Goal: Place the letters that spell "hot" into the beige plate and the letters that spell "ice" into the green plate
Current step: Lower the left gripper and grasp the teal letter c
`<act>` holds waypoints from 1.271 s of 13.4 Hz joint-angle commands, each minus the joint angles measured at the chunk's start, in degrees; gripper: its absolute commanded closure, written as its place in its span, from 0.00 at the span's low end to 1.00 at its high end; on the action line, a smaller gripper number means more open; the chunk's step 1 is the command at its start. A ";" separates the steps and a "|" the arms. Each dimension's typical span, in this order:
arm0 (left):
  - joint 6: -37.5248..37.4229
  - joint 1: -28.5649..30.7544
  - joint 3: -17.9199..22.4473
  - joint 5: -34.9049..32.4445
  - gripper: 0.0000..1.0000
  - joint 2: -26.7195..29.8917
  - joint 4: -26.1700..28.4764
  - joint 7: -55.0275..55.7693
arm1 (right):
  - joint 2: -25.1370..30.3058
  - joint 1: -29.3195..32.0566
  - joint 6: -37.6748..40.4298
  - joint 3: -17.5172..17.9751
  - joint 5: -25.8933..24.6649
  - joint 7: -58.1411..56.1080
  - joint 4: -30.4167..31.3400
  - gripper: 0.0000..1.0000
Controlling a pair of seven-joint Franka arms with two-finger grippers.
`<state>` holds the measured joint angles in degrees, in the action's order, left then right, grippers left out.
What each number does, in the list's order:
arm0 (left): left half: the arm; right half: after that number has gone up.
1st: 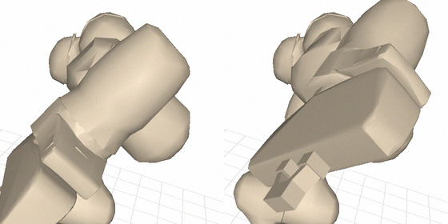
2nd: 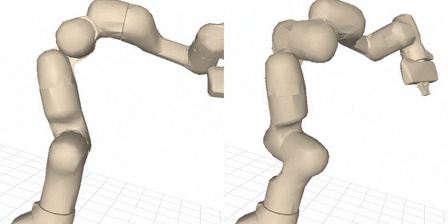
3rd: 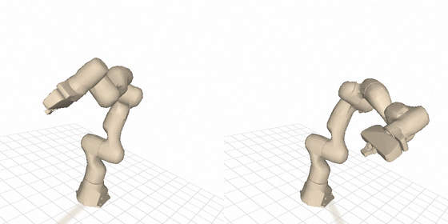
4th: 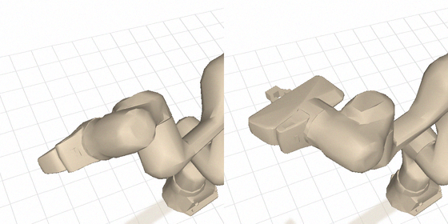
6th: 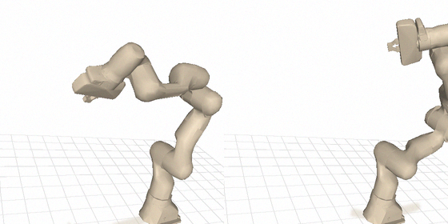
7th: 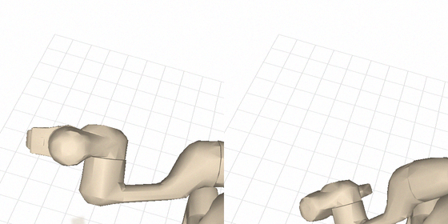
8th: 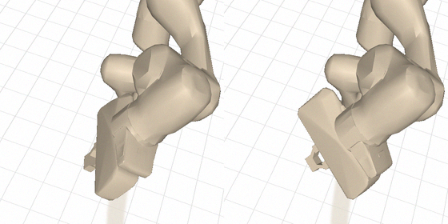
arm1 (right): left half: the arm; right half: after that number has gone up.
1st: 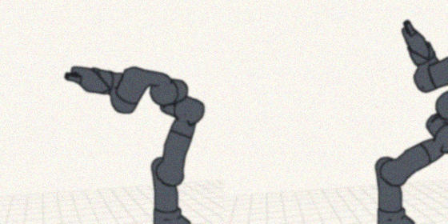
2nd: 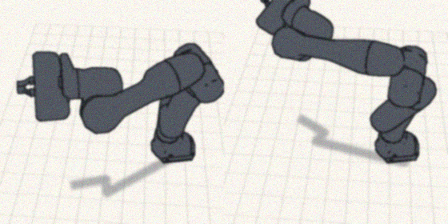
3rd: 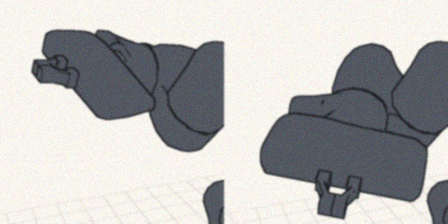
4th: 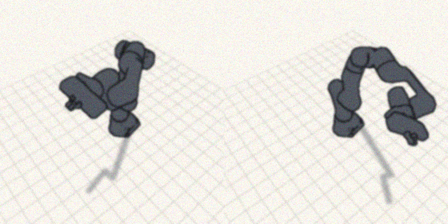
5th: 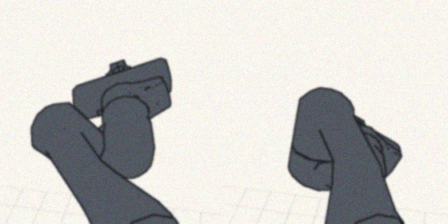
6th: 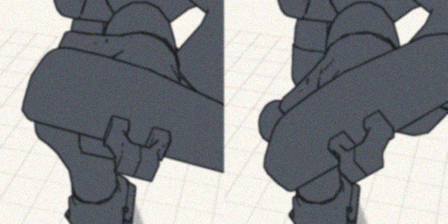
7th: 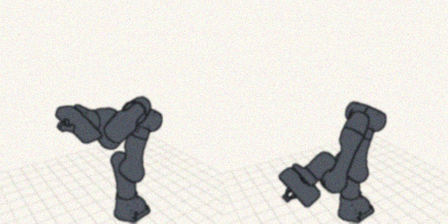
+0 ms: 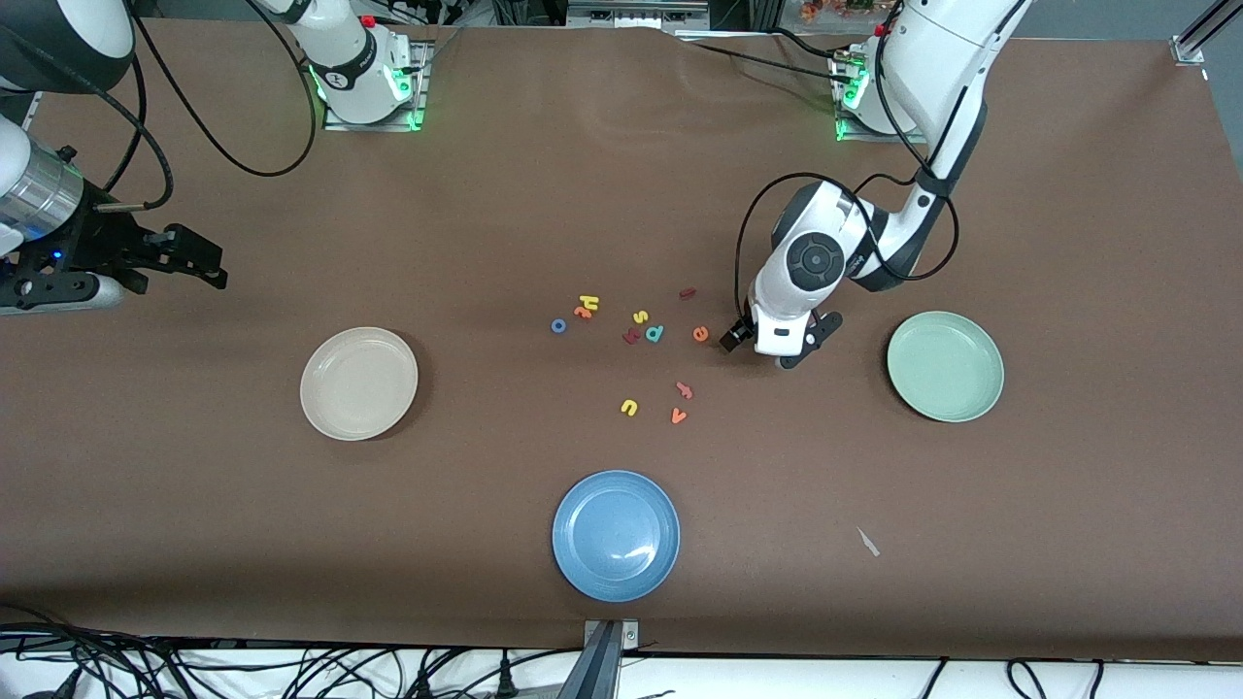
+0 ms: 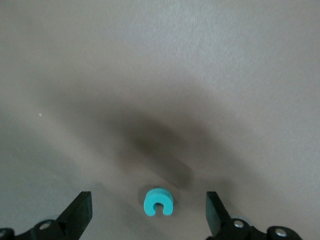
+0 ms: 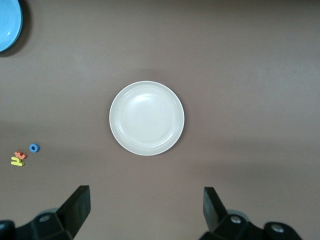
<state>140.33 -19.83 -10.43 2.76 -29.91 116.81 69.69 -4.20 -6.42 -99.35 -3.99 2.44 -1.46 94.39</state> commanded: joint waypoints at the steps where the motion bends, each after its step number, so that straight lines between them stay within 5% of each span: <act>1: 0.73 -2.05 0.50 -1.35 0.01 -0.41 0.52 2.90 | -0.37 -0.09 0.66 -0.14 0.11 0.40 -1.14 0.00; 3: 1.34 -2.06 0.50 -1.35 0.08 -0.59 0.52 3.26 | -0.72 0.09 0.39 -0.23 0.20 0.31 -1.14 0.00; 8: 1.35 -2.14 0.50 -1.35 0.47 -1.03 0.52 3.87 | -0.72 0.00 0.83 -0.23 0.11 -0.30 -1.14 0.00; 17: 1.26 -1.97 0.59 -1.62 0.82 -1.21 0.43 3.08 | -1.77 0.00 2.50 -0.23 0.29 0.05 -0.96 0.00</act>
<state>141.75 -21.45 -10.42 2.74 -30.80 116.66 72.04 -4.98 -6.49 -97.84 -4.04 2.44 -1.49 94.39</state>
